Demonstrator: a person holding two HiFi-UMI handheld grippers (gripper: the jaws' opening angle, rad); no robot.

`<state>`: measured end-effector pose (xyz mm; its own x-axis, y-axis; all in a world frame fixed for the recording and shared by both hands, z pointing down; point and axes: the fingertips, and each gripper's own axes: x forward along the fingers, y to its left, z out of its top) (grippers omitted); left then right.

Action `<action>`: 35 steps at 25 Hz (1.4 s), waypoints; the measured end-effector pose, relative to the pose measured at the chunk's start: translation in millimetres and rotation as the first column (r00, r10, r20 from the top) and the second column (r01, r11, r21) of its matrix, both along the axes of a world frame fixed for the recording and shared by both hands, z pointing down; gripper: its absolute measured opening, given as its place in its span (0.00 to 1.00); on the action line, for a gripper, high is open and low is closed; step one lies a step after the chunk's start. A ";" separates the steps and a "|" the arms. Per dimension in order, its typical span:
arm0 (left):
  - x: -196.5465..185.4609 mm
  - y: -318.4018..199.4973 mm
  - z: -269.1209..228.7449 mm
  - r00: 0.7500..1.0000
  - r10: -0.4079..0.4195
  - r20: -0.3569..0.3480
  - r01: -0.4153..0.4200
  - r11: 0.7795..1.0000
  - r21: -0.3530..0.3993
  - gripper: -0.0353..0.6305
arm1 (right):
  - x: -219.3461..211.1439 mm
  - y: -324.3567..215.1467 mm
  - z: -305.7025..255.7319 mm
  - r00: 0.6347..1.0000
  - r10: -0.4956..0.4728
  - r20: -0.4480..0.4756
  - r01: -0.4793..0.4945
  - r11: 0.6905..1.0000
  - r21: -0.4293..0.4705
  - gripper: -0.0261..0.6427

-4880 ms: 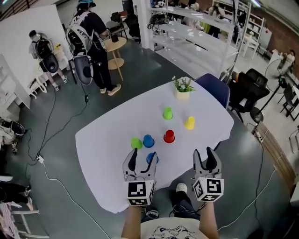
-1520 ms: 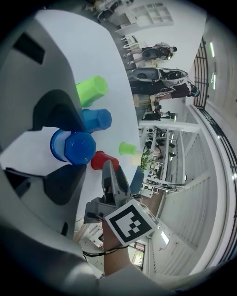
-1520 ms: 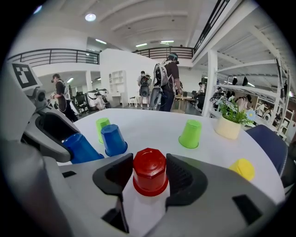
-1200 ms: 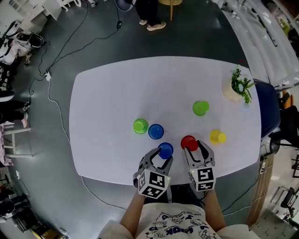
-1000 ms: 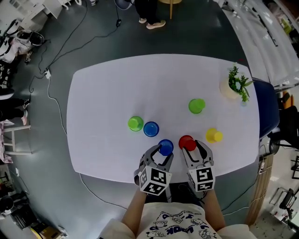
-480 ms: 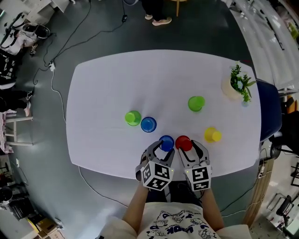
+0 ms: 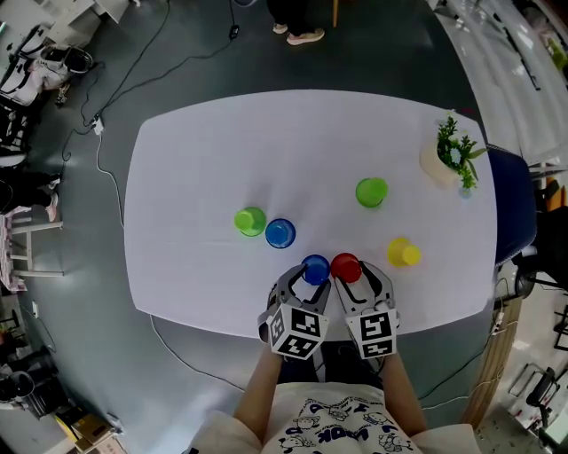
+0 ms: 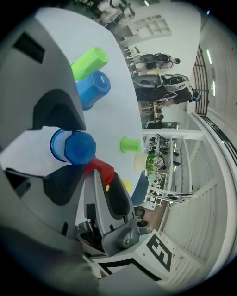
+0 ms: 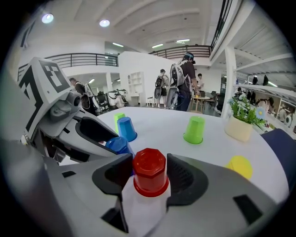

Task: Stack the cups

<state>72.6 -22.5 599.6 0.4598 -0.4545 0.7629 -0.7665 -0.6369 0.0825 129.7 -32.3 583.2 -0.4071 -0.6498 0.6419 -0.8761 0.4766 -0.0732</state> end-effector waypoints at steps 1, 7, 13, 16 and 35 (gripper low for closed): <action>-0.4 -0.3 -1.0 1.000 -0.001 0.000 0.001 1.000 0.002 0.41 | 0.7 0.2 -0.2 1.000 0.007 0.005 -0.007 1.000 -0.003 0.42; -2.8 -2.7 -12.6 0.999 -0.022 -0.037 0.022 0.999 0.023 0.46 | 7.6 3.2 -2.2 0.999 0.019 0.026 -0.019 1.000 -0.004 0.49; -36.6 -20.6 -45.0 0.982 -0.167 -0.085 0.175 0.980 0.097 0.46 | 19.5 1.8 -23.8 0.995 0.073 0.073 -0.075 0.997 0.036 0.51; -67.3 -45.6 -50.6 0.965 -0.257 -0.057 0.263 0.956 0.134 0.48 | 34.9 -2.6 -34.5 0.986 0.145 0.088 -0.151 0.987 0.060 0.51; -87.1 -90.0 4.2 0.965 -0.261 -0.001 0.261 0.964 0.050 0.47 | 131.2 -13.3 -27.4 0.883 0.466 -0.056 -0.457 0.881 0.119 0.56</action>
